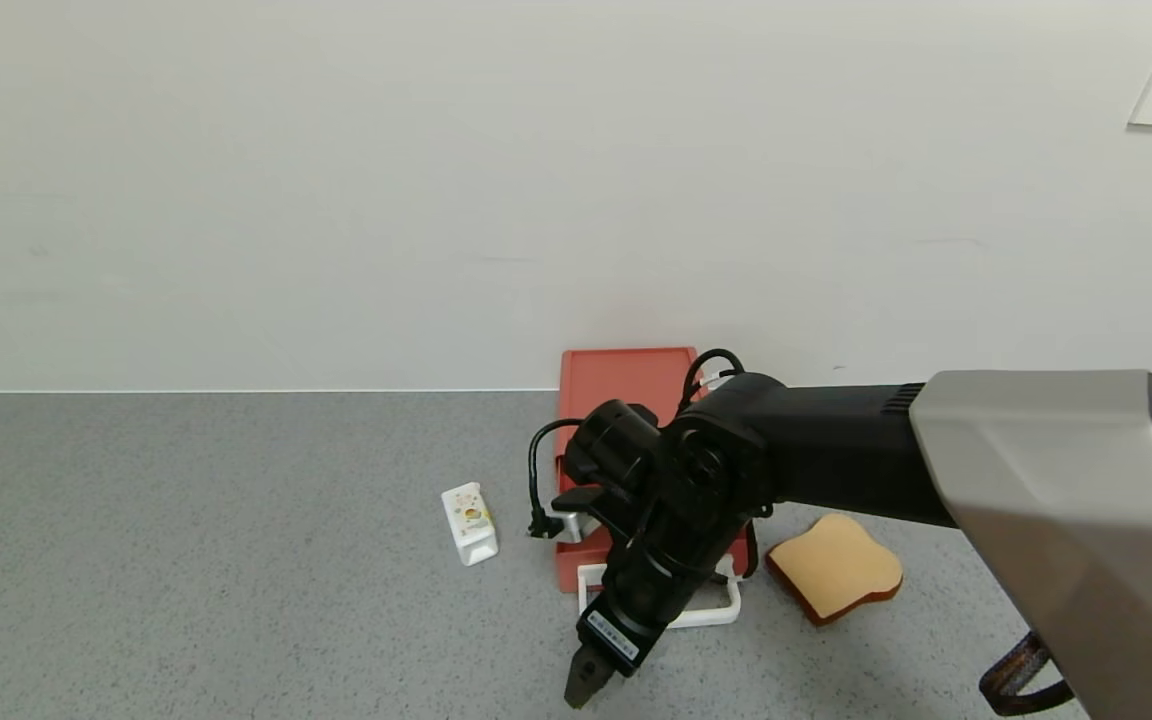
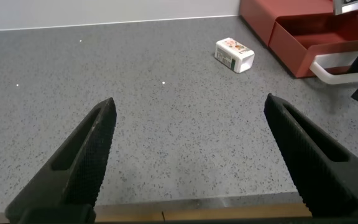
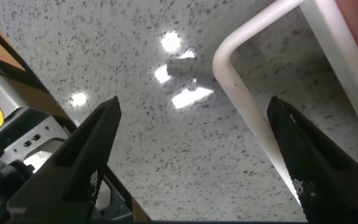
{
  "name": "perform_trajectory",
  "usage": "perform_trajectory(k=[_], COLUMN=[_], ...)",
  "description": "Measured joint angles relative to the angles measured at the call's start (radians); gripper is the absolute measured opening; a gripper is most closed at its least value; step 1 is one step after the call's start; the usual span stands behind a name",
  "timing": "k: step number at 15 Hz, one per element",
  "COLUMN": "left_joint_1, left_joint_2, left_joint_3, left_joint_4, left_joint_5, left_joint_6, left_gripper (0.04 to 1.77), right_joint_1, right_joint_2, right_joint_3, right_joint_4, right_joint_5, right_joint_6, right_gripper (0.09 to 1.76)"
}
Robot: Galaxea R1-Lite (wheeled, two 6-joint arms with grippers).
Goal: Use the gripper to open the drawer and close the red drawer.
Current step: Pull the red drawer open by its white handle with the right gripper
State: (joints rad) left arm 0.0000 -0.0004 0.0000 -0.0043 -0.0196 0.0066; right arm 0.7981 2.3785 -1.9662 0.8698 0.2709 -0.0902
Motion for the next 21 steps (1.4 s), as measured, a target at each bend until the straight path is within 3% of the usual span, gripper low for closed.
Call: perform_trajectory(k=[21], left_joint_1=[0.000], left_joint_2=[0.000], left_joint_3=[0.000], left_joint_4=[0.000], left_joint_5=[0.001], left_joint_6=[-0.001], left_gripper=[1.72], right_joint_1=[0.076], right_joint_2=[-0.027], right_joint_3=[0.016], right_joint_4=[0.064], right_joint_5=[0.002], right_joint_6=[0.079], right_gripper=[1.71])
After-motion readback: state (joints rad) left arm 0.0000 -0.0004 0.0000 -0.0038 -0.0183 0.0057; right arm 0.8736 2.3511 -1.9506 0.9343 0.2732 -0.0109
